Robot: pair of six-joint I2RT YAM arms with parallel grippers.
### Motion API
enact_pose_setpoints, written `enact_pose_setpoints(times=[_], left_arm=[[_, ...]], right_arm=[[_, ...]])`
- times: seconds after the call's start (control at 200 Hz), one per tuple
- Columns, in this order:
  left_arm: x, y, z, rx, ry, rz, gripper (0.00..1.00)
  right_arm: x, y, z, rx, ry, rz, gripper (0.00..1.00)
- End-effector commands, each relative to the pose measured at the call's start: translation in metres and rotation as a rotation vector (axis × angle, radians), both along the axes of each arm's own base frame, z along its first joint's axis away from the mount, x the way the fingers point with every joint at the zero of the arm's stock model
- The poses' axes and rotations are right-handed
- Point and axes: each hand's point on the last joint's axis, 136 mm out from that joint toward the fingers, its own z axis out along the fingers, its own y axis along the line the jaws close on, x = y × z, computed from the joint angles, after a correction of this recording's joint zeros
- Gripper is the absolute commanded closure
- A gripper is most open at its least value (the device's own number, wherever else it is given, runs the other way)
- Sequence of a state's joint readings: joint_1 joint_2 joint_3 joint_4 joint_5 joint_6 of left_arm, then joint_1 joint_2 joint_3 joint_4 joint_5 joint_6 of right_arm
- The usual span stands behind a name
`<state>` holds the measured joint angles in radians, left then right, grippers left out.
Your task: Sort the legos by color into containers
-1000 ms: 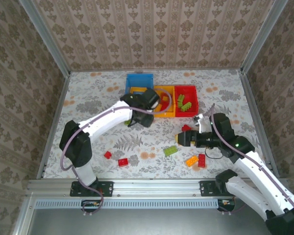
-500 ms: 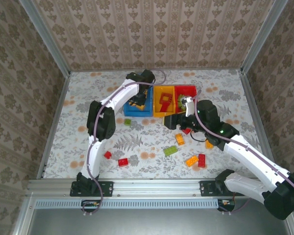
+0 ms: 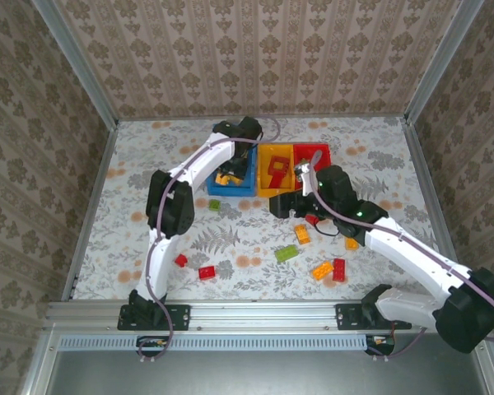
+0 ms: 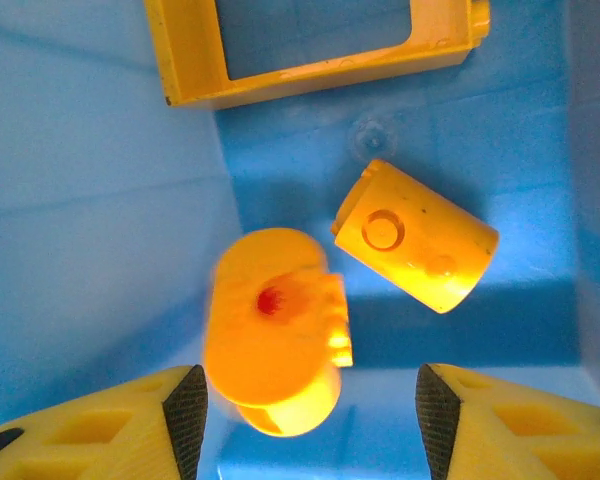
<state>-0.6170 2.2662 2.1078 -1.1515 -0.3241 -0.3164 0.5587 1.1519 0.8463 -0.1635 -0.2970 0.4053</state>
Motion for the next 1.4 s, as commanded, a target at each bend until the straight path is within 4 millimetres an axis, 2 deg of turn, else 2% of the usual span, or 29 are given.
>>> enact_pose_setpoints(times=[0.0,0.14,0.205,0.225,0.275,0.39,0.54,0.56,0.665,0.795,0.93,1.095,1.23,1.395], left_arm=[[-0.014,0.002,0.052,-0.073,-0.061,0.037,0.4],[-0.027,0.013,0.091,-0.14,-0.148,0.077,0.41],[-0.037,0.024,0.11,-0.172,-0.192,0.107,0.41],[-0.04,0.029,0.115,-0.184,-0.206,0.117,0.41],[-0.051,0.04,0.124,-0.213,-0.232,0.142,0.4],[-0.079,0.069,0.131,-0.293,-0.283,0.197,0.39],[-0.128,0.106,0.112,-0.366,-0.316,0.252,0.39],[-0.134,0.11,0.116,-0.39,-0.331,0.252,0.39],[-0.17,0.128,0.105,-0.441,-0.344,0.271,0.38],[-0.207,0.147,0.099,-0.48,-0.345,0.294,0.38],[-0.231,0.161,0.099,-0.487,-0.338,0.297,0.38],[-0.248,0.168,0.105,-0.494,-0.341,0.274,0.38],[-0.257,0.171,0.109,-0.498,-0.339,0.254,0.38],[-0.264,0.174,0.112,-0.493,-0.335,0.235,0.38]], right_arm=[[0.006,0.014,0.006,-0.039,-0.061,0.054,0.11],[0.002,0.048,-0.015,-0.141,-0.079,0.146,0.13],[0.002,0.065,-0.024,-0.177,-0.075,0.157,0.15],[0.006,0.069,-0.036,-0.206,-0.056,0.143,0.16],[0.01,0.081,-0.045,-0.224,-0.044,0.117,0.17],[0.016,0.113,-0.059,-0.271,-0.06,0.052,0.16],[0.023,0.147,-0.096,-0.327,0.039,-0.058,0.13],[0.024,0.151,-0.1,-0.341,0.043,-0.066,0.13],[0.032,0.168,-0.111,-0.369,0.066,-0.119,0.1],[0.041,0.173,-0.131,-0.412,0.109,-0.22,0.09],[0.047,0.182,-0.155,-0.445,0.132,-0.296,0.09],[0.057,0.19,-0.172,-0.471,0.132,-0.371,0.12],[0.066,0.183,-0.185,-0.529,0.121,-0.447,0.15],[0.076,0.184,-0.197,-0.544,0.097,-0.487,0.19]])
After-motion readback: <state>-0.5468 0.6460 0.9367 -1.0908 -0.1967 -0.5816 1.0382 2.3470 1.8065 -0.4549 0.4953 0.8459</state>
